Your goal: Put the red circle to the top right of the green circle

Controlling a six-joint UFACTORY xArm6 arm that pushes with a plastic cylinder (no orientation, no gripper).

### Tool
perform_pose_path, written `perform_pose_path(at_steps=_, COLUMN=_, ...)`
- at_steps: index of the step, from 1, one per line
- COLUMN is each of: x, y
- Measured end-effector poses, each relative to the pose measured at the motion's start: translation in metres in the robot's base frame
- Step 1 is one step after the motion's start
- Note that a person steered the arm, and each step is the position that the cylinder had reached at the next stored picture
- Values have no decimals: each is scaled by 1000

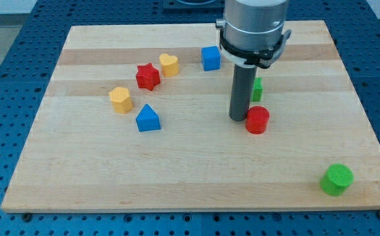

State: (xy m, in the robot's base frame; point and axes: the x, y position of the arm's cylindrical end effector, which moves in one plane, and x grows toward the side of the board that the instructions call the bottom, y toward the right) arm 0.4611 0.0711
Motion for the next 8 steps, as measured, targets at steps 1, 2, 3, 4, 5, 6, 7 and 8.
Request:
perform_pose_path(at_steps=1, x=0, y=0)
perform_pose_path(at_steps=2, x=0, y=0)
perform_pose_path(at_steps=3, x=0, y=1)
perform_pose_path(at_steps=4, x=0, y=4)
perform_pose_path(at_steps=5, x=0, y=16)
perform_pose_path(at_steps=6, x=0, y=28)
perform_pose_path(at_steps=7, x=3, y=34)
perform_pose_path(at_steps=8, x=14, y=35)
